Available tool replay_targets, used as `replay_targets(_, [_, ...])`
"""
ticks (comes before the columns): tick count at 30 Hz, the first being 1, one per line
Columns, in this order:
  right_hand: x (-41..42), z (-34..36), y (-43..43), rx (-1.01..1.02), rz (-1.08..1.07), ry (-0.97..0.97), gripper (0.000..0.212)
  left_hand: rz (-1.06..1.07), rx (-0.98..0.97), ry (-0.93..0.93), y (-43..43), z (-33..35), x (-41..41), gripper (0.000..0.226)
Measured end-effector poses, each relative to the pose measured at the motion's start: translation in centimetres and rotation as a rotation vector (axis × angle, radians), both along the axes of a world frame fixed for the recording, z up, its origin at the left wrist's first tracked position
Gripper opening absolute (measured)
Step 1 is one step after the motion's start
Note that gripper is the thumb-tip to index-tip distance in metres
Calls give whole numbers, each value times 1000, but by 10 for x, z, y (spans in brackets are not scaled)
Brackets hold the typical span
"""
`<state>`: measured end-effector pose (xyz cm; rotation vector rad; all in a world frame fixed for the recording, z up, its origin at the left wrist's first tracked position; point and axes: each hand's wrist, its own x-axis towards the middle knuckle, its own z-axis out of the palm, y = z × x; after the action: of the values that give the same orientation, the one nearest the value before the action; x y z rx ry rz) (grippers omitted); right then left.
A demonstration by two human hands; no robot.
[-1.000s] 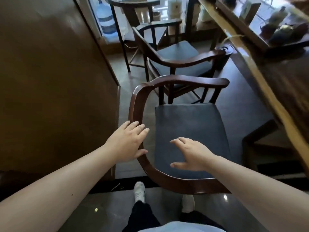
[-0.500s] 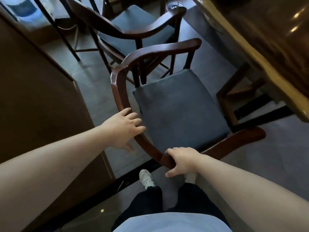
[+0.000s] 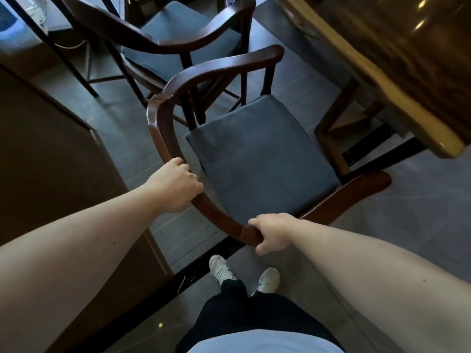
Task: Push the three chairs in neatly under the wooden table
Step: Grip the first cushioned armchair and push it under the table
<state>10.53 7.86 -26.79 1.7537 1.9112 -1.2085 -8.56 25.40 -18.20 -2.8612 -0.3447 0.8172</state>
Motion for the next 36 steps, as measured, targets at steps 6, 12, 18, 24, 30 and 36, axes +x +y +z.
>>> replay_targets(6, [37,5,-21,-87,21,-45,45,-17,-31,-14,-33,8,32,22])
replay_targets(12, [91,12,-55,-176,64,-141,52,-49,-88,-34,-82,-1,72,17])
replay_targets(18, [113,14,-69,-140,62,-155,38,-92,-113,-84,-89,-7,85,12])
replay_targets(24, [98,28,-71,-82,-79,-204,61,-189,-185,-267,-34,-18,60,18])
replay_targets(30, [23,64,-46,202,-414,-52,73,-340,-255,-306,41,-26,43,28])
replay_targets(36, [-39,52,-8,346,-750,-80,53,-428,-348,-206,89,-26,50,38])
